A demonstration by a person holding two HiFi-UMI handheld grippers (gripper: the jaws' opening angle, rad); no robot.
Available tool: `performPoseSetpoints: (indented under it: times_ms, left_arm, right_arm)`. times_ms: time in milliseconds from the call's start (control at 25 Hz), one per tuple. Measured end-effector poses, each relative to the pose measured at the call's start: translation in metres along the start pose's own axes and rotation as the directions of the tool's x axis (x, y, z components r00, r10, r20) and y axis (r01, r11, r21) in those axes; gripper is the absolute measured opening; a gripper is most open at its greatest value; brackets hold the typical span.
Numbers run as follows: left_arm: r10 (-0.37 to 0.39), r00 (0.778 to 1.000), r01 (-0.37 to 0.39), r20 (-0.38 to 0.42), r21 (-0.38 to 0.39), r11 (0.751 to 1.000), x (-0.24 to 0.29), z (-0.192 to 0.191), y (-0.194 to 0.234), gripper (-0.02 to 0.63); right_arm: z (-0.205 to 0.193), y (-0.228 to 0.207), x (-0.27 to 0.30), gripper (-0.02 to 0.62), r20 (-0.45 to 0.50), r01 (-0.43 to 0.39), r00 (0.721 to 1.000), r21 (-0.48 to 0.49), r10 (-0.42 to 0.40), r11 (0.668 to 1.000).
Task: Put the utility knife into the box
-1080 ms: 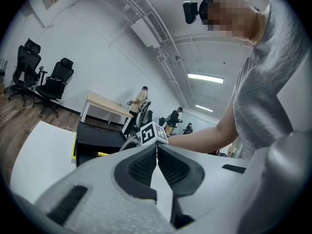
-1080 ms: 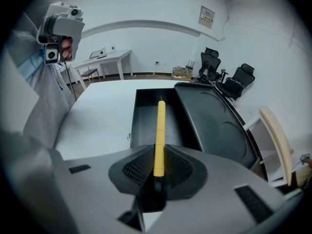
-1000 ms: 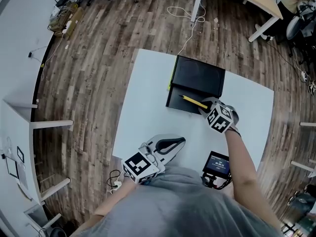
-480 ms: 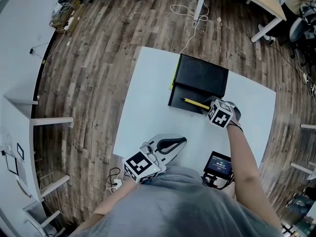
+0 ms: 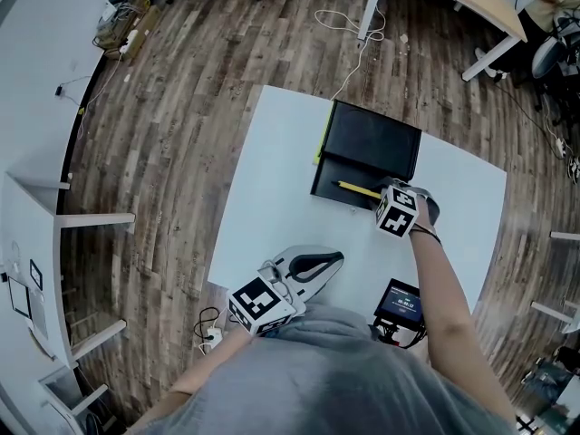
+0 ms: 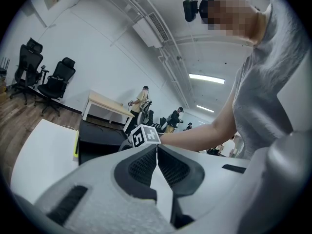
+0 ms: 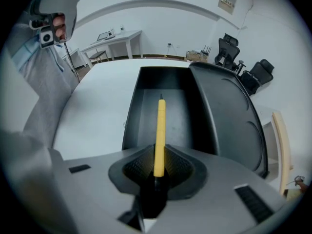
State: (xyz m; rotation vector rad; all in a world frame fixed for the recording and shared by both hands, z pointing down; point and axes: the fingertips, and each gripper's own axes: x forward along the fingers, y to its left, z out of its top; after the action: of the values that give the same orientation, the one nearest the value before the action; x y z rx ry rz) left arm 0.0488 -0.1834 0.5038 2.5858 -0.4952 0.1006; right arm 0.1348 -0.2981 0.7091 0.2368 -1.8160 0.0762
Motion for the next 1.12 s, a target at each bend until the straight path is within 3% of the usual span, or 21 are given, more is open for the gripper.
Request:
performPoseSetpoints:
  times_ms: [1120]
  left_arm:
    - [-0.044, 0.999, 0.044, 0.009, 0.049, 0.998, 0.004, 0.005, -0.016, 0.018]
  right_arm:
    - [-0.006, -0.007, -0.047, 0.081, 0.085, 0.091, 0.991, 0.122, -0.101, 0.988]
